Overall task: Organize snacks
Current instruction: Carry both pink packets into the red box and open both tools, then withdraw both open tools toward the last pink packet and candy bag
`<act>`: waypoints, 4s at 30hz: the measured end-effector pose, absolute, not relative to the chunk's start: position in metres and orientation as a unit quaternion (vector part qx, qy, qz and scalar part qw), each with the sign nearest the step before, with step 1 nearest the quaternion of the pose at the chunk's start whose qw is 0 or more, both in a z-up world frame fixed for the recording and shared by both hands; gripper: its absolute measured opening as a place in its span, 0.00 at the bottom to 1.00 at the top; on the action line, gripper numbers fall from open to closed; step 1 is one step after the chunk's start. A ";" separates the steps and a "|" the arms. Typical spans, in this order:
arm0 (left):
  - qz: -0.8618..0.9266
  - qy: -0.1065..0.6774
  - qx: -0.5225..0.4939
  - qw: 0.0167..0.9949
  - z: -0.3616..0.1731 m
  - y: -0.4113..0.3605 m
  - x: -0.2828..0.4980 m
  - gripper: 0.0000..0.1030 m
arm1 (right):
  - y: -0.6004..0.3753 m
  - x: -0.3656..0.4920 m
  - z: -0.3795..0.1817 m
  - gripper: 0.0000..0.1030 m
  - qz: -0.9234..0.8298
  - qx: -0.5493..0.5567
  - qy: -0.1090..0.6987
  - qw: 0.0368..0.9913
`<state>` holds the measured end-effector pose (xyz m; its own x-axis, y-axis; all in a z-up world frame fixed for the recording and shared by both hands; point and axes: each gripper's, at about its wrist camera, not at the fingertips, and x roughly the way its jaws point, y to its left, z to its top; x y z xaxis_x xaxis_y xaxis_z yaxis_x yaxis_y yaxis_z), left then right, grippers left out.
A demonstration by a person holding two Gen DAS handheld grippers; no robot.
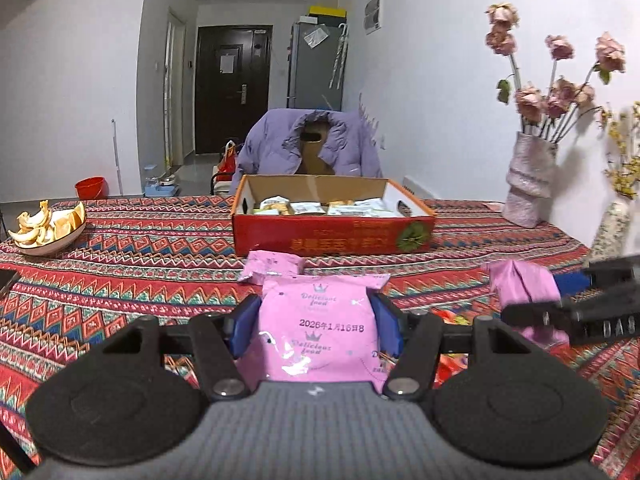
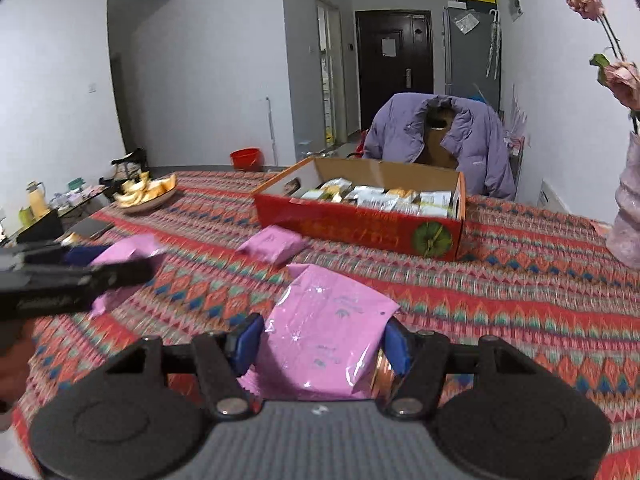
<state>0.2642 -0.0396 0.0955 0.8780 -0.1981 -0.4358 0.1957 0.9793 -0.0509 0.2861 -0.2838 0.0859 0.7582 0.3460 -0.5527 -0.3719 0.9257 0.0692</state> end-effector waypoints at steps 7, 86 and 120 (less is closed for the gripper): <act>-0.112 0.213 0.003 0.971 0.103 -0.050 0.234 0.60 | -0.291 0.246 0.082 0.60 0.190 -0.019 0.287 0.939; -0.050 0.319 -0.008 0.947 0.120 -0.008 0.635 0.80 | -0.289 0.672 0.116 0.86 0.120 -0.028 0.372 0.920; -0.034 0.246 0.027 0.968 0.067 0.010 0.191 0.96 | -0.280 0.196 0.064 0.98 0.099 -0.126 0.241 0.957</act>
<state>0.1906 0.0102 0.0669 0.8770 -0.0533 -0.4775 0.0801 0.9961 0.0359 0.1955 -0.2801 0.0642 0.8644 0.1283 -0.4862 -0.2497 0.9487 -0.1937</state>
